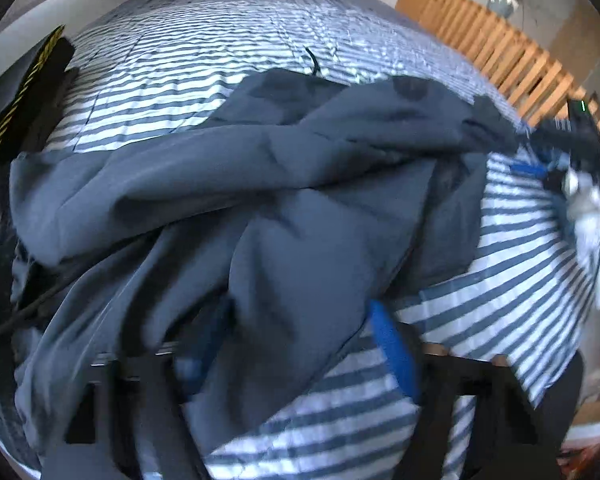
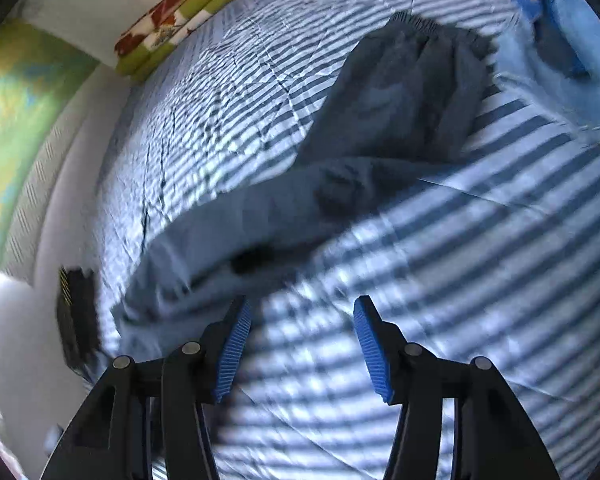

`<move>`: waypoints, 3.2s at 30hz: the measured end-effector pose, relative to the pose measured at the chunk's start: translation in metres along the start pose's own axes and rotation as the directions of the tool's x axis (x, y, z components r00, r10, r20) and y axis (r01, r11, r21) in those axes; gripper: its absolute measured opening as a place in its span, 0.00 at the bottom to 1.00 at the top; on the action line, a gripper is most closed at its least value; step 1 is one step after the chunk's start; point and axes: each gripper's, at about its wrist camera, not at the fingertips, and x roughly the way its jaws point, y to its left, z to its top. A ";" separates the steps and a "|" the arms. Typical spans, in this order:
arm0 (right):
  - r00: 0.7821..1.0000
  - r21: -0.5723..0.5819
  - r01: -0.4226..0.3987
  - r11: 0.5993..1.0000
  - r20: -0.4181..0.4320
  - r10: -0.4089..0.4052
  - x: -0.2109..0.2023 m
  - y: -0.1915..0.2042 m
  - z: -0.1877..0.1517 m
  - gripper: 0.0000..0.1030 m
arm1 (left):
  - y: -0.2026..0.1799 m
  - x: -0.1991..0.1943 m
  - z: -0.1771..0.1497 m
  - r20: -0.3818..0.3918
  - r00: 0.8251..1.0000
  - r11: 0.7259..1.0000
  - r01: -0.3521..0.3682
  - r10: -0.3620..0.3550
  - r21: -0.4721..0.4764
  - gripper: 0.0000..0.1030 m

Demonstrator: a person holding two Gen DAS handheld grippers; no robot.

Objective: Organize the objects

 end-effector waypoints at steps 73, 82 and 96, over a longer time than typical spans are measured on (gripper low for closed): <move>0.851 0.041 0.405 0.914 0.347 -0.393 -0.251 -0.147 -0.019 0.27 | -0.024 -0.106 -0.064 0.043 0.993 0.994 0.109 -0.110 0.031 0.38; 0.886 0.164 0.260 0.952 0.351 -0.302 -0.280 -0.225 -0.057 0.42 | 0.015 -0.098 -0.052 0.043 0.998 0.998 0.046 -0.044 -0.048 0.38; 0.935 -0.170 0.214 0.962 0.322 -0.151 -0.204 -0.092 -0.043 0.49 | 0.048 -0.124 -0.001 0.162 0.976 0.987 -0.138 0.149 -0.077 0.53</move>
